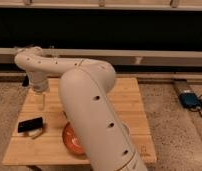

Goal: Knock the bottle over

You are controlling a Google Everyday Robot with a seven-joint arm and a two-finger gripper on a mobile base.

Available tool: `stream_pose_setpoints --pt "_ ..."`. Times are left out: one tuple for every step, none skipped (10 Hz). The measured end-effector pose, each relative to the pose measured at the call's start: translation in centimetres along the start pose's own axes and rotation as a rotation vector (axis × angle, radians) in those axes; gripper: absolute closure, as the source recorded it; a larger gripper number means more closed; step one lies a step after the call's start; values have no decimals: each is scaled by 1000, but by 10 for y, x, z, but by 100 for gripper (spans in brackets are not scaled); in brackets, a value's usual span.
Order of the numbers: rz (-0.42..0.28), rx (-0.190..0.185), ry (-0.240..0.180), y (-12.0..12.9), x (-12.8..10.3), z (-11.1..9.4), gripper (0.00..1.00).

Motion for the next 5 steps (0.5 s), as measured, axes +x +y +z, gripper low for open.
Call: stream_pose_setpoints --pt "28 16 11 -13 17 -3 20" --pt "48 25 22 -20 29 -6 20" --pt "65 29 31 -23 37 -7 20" --pt "87 32 39 -25 47 -9 20" --pt "114 37 47 -25 60 -13 20"
